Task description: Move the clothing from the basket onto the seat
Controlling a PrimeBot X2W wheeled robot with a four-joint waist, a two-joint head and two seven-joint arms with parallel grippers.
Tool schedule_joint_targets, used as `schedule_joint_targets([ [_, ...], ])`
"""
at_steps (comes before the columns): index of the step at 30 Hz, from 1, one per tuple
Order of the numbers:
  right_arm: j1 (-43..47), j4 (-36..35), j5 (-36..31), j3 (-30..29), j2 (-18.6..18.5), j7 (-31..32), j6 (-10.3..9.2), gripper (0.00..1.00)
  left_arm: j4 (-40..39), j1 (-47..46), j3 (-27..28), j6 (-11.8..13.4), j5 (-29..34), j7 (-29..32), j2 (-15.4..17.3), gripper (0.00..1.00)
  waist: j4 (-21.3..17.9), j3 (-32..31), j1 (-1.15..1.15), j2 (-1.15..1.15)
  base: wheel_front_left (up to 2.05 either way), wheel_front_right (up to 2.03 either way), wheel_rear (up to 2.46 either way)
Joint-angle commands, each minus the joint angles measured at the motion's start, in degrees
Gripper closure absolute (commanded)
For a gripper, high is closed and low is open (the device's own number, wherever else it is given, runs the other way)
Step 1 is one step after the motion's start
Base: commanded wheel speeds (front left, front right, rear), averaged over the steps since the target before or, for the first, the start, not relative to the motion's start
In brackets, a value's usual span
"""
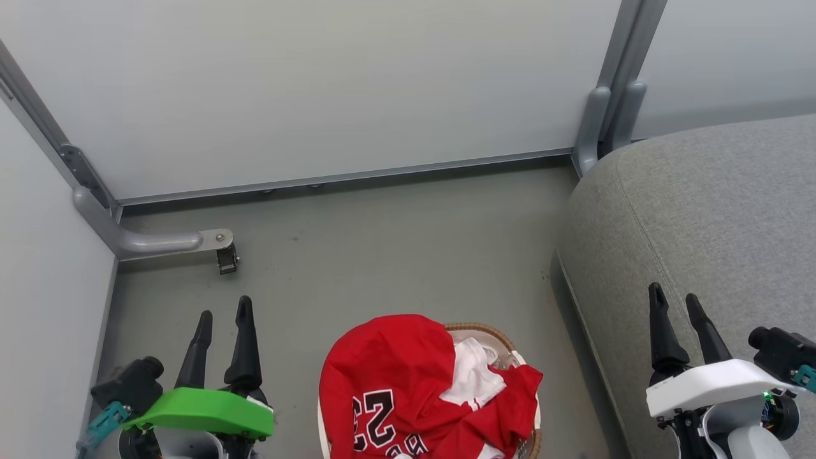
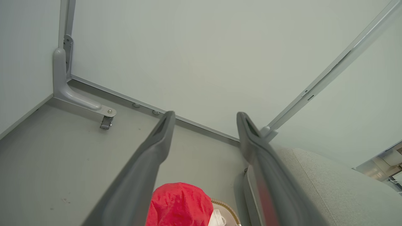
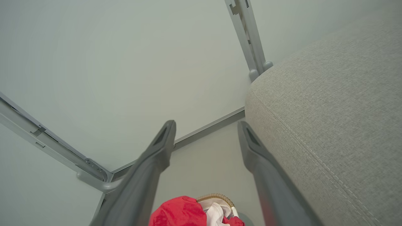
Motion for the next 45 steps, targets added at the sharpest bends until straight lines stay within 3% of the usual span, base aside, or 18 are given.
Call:
schedule_joint_targets([
  [1, 0.3, -0.5, -1.7, 0.1, -0.4, -0.7, 0.01, 0.0, -0.1, 0.1, -0.2, 0.2, 1.6, -0.5, 0.4, 0.0, 0.0, 0.0, 0.0, 0.09, 0.0, 0.0, 0.0],
  [45, 2.2, -1.2, -22.1, 1.8, -0.7, -5.9, 0.02, 0.0, 4.7, 1.0, -4.1, 0.7, 18.6, -5.8, 0.6, 0.0, 1.6, 0.1, 0.0, 0.15, 0.0, 0.0, 0.0],
])
